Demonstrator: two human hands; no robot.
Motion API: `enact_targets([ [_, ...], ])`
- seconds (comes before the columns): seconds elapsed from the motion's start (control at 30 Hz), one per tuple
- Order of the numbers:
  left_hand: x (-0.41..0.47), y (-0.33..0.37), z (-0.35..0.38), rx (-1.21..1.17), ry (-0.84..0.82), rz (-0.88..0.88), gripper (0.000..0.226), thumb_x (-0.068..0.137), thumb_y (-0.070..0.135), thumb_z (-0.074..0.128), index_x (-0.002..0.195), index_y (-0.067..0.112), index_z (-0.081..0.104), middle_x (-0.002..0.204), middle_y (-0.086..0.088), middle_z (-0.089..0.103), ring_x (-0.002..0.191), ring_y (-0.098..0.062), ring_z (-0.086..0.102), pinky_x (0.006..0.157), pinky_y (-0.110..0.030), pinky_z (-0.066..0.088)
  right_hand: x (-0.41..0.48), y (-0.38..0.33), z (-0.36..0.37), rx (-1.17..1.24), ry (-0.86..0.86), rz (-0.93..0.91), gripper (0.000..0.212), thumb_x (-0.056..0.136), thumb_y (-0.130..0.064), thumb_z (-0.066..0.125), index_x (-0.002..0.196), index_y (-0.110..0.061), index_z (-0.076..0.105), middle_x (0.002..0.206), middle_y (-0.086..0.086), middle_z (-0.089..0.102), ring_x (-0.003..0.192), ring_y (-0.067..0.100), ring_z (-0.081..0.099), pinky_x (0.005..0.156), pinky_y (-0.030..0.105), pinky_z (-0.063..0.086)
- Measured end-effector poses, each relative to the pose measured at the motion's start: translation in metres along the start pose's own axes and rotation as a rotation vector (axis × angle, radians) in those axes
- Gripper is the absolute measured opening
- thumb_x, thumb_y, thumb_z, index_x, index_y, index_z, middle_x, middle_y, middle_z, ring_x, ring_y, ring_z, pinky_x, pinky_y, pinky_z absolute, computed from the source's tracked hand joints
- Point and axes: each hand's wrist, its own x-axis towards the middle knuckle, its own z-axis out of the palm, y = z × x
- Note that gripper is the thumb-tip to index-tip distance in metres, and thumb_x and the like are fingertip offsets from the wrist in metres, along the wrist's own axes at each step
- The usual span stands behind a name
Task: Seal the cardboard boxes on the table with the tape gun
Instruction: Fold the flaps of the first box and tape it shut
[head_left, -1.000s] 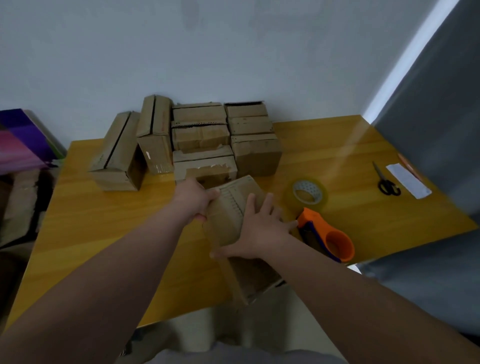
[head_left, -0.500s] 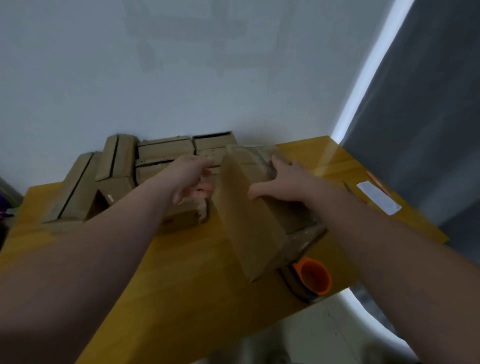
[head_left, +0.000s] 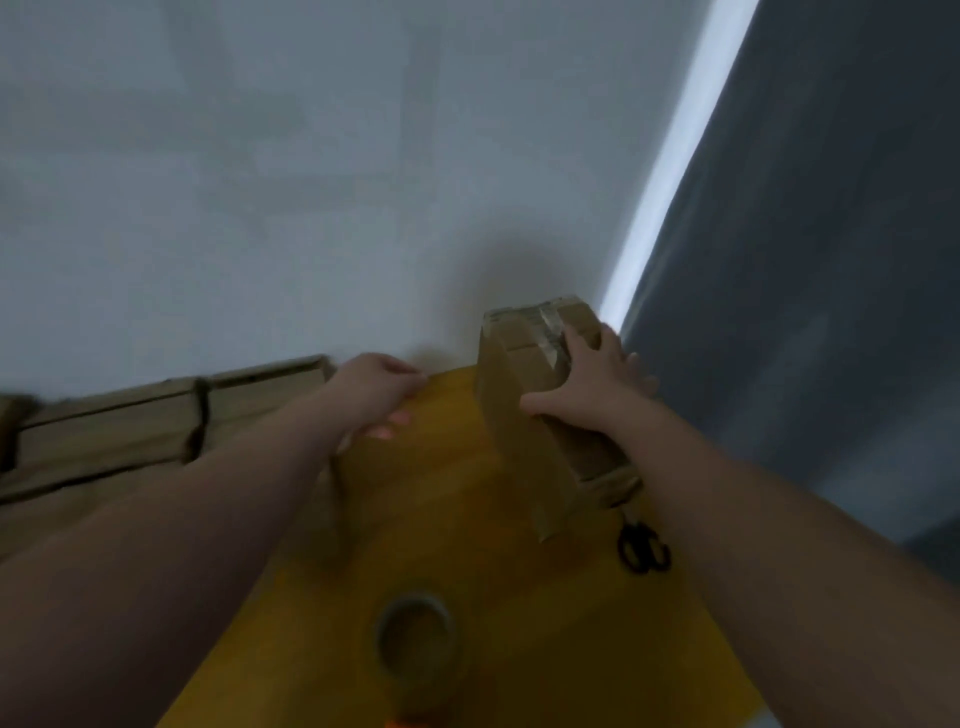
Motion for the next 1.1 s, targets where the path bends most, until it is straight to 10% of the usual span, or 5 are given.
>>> enact_targets([
  [0.63, 0.125, 0.032, 0.068, 0.320, 0.060, 0.074, 0.021, 0.094, 0.023, 0.057, 0.109, 0.011, 0.066, 0.101, -0.008, 0.066, 0.090, -0.025, 0.066, 0.078, -0.040, 0.057, 0.185, 0.070, 0.022, -0.068, 0.029, -0.027, 0.102, 0.074, -0.067, 0.064, 0.152, -0.036, 0.007, 0.160, 0.010, -0.002, 0.144, 0.042, 0.000, 0.112, 0.065, 0.007],
  [1.1, 0.065, 0.000, 0.020, 0.712, 0.160, 0.190, 0.031, 0.095, 0.026, 0.053, 0.121, 0.011, 0.063, 0.121, -0.007, 0.065, 0.113, -0.022, 0.058, 0.095, -0.031, 0.045, 0.110, 0.010, 0.036, 0.090, -0.042, -0.254, 0.072, 0.091, -0.042, 0.056, 0.151, -0.019, 0.024, 0.158, 0.009, 0.014, 0.145, 0.031, 0.011, 0.114, 0.046, 0.021],
])
